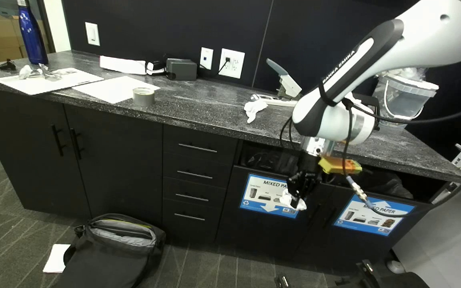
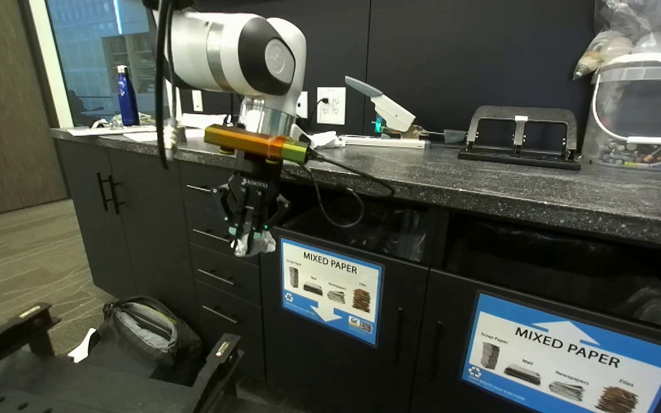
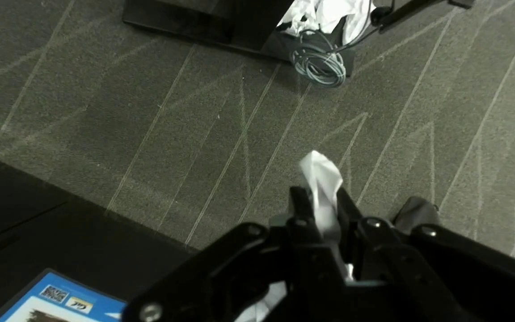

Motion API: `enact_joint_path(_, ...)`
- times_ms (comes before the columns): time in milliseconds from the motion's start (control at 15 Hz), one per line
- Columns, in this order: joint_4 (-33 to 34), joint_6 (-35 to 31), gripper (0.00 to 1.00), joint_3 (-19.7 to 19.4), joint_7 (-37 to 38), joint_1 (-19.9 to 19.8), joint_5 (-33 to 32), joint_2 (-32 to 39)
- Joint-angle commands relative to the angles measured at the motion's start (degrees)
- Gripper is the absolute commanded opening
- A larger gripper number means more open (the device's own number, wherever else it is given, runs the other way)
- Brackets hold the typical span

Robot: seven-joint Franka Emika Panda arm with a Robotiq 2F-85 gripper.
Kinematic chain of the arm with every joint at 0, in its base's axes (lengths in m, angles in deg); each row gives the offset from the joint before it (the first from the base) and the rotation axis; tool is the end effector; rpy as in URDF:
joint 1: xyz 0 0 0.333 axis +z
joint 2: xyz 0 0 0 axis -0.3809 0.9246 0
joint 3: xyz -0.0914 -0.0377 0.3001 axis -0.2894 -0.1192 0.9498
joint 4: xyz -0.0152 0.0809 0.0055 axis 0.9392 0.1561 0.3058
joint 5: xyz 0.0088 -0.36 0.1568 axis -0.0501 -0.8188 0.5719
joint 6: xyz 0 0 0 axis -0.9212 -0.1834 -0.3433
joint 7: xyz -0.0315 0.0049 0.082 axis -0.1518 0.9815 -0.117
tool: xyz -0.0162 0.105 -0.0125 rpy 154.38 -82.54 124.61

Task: Pick up all the pieces of paper on the countertop and throw them in the bin

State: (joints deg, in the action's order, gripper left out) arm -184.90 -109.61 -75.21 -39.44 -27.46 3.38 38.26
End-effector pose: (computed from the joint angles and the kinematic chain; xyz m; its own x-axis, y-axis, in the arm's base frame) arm 0.4730 -0.0202 0.1581 0.9365 0.2618 -0.2332 0.2285 -0.9602 -0.1604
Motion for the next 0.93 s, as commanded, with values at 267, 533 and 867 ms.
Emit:
enact_joint_path(267, -0.38, -35.44, 0.11, 1.77, 0.22, -3.61, -1.85, 10.96)
enact_joint_path(533, 3.97, -50.80, 0.11, -2.74, 6.84, 1.11, -7.11, 17.24)
enact_joint_path(867, 7.45, -66.87, 0.11, -8.02, 12.65, 7.23, -4.21, 22.55)
